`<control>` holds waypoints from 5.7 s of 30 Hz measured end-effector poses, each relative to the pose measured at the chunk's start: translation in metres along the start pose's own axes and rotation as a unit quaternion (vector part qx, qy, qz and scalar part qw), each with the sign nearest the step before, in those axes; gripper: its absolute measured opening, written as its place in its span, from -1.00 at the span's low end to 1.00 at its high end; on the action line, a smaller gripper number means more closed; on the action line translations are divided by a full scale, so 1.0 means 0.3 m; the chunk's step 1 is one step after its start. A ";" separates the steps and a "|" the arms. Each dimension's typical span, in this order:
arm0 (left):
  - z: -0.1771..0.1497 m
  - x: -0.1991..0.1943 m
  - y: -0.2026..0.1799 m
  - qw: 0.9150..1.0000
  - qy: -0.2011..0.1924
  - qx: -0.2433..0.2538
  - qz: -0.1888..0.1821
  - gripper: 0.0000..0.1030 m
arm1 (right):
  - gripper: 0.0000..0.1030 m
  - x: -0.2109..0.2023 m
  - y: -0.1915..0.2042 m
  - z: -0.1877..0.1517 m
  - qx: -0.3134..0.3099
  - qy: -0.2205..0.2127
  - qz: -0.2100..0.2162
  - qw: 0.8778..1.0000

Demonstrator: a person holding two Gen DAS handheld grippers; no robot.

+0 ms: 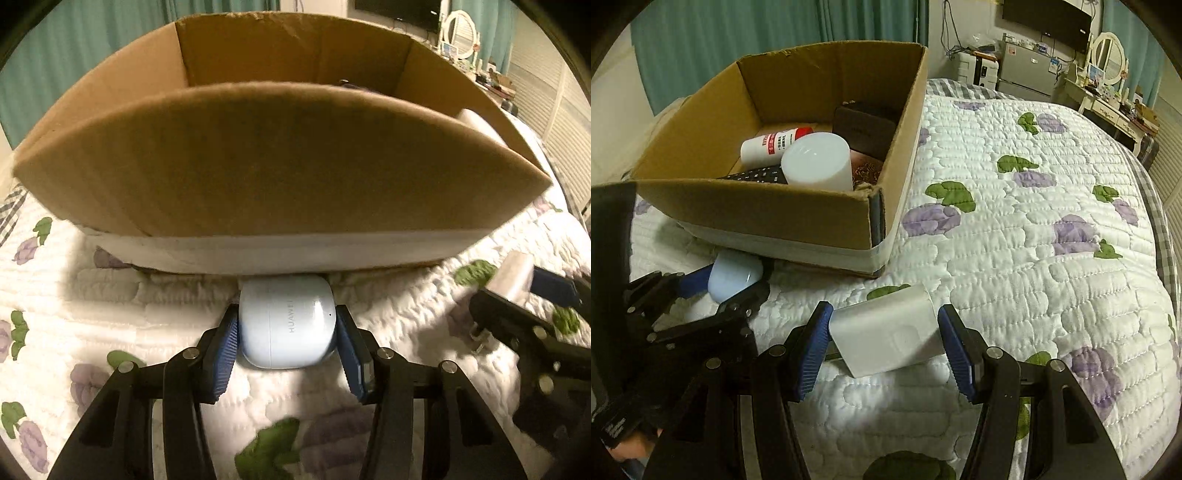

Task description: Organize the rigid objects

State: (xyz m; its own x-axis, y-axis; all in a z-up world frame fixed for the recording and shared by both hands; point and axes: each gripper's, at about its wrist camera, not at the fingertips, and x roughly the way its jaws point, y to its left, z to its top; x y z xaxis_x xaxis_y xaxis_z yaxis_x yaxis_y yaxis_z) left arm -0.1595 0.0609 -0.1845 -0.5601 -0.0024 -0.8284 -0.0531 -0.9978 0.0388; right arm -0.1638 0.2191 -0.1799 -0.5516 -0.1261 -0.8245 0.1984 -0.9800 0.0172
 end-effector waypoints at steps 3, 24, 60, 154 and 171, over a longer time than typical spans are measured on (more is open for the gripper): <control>-0.024 -0.054 0.006 1.000 -0.015 0.000 0.002 -0.02 | 0.13 -0.030 0.008 -0.009 -0.003 -0.010 0.001 1.000; 0.178 -0.630 0.140 0.981 -0.194 -0.007 -0.012 -0.02 | 0.13 -0.544 0.117 0.192 -0.067 -0.165 0.037 0.983; 0.399 -0.343 0.172 0.987 -0.159 0.004 0.020 -0.02 | 0.43 -0.108 0.027 0.550 -0.033 -0.117 0.034 0.992; -0.146 -0.764 0.318 0.942 -0.326 -0.036 0.068 0.53 | 1.00 -0.616 0.197 -0.080 -0.001 -0.337 -0.023 0.941; -0.144 -0.757 0.309 0.946 -0.315 -0.042 0.057 0.54 | 1.00 -0.613 0.206 -0.075 -0.002 -0.332 -0.021 0.943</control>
State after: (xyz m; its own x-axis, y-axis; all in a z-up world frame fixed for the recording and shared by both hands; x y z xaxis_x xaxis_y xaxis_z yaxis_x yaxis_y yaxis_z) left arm -0.0017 -0.0338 -0.0168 -0.9412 -0.0979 -0.3232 0.0893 -0.9952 0.0412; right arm -0.0320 0.1852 -0.0400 -0.9446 -0.1576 -0.2879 0.1679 -0.9857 -0.0116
